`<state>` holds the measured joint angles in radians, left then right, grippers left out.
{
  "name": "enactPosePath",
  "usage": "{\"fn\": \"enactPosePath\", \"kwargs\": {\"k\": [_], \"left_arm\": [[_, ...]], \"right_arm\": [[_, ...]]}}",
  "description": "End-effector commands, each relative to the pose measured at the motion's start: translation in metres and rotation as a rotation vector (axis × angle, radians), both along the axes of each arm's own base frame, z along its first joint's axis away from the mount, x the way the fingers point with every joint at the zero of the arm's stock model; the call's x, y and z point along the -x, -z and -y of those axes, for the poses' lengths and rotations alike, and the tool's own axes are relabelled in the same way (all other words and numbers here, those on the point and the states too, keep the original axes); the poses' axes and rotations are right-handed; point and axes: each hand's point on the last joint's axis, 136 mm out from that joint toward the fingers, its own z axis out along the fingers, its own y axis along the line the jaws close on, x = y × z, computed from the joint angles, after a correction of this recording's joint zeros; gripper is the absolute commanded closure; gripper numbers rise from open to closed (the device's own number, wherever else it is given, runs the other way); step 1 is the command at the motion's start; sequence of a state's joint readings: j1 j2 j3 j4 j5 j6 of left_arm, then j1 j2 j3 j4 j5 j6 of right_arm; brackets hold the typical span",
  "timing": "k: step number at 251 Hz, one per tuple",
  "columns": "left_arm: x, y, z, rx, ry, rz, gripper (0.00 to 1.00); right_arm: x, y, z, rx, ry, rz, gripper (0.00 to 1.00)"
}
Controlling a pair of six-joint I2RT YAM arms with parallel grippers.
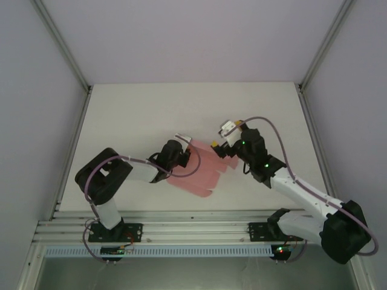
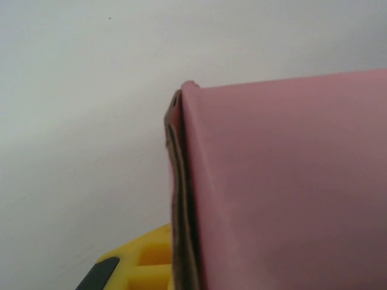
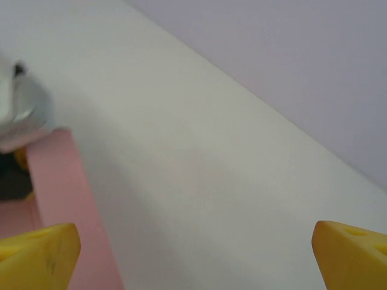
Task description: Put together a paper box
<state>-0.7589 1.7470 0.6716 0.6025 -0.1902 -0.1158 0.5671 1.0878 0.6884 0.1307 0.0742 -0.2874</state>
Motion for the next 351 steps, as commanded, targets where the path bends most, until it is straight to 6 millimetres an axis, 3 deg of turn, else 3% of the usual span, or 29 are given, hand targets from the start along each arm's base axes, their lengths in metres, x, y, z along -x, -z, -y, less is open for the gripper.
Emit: {"fn": "enactPosePath", "kwargs": {"k": [1, 20, 44, 85, 127, 165, 201, 248, 276, 293, 313, 320, 351], "left_arm": [[0.013, 0.021, -0.001, -0.04, 0.061, -0.053, 1.0], [0.014, 0.02, 0.002, -0.031, 0.075, -0.052, 1.0], [0.015, 0.021, 0.004, -0.02, 0.082, -0.057, 1.0], [0.014, 0.022, 0.006, -0.007, 0.086, -0.066, 1.0], [0.015, 0.023, 0.006, 0.001, 0.087, -0.076, 1.0], [0.015, 0.023, 0.004, 0.003, 0.084, -0.084, 0.89], [0.017, 0.021, 0.005, 0.003, 0.091, -0.095, 0.88], [0.019, 0.009, 0.004, 0.023, 0.093, -0.074, 0.87], [0.017, 0.007, 0.001, 0.017, 0.083, -0.064, 1.0], [0.013, 0.005, -0.002, 0.014, 0.057, -0.059, 1.0], [0.005, -0.004, -0.009, 0.011, -0.011, -0.044, 1.0], [0.002, -0.008, -0.013, 0.009, -0.042, -0.039, 1.0], [-0.005, -0.032, -0.025, 0.067, -0.151, -0.005, 1.0]], "right_arm": [[-0.009, -0.01, -0.003, -0.241, 0.055, -0.176, 0.0], [-0.018, -0.002, -0.001, -0.262, 0.102, -0.259, 0.0], [-0.021, 0.016, -0.013, -0.271, 0.066, -0.34, 0.01], [-0.025, 0.059, -0.034, -0.267, 0.023, -0.492, 0.04], [-0.016, 0.11, -0.044, -0.195, -0.012, -0.629, 0.06], [-0.002, 0.159, -0.034, -0.04, 0.005, -0.684, 0.08], [0.014, 0.19, -0.033, 0.075, 0.004, -0.712, 0.09], [0.012, 0.195, -0.039, 0.155, 0.01, -0.691, 0.1], [0.008, 0.193, -0.036, 0.169, 0.036, -0.663, 0.1], [0.007, 0.186, -0.037, 0.148, 0.048, -0.655, 0.09], [-0.005, 0.156, -0.036, 0.055, 0.102, -0.589, 0.04], [-0.01, 0.14, -0.035, 0.005, 0.122, -0.557, 0.0], [-0.02, 0.066, -0.019, -0.281, 0.22, -0.389, 0.0]]}}
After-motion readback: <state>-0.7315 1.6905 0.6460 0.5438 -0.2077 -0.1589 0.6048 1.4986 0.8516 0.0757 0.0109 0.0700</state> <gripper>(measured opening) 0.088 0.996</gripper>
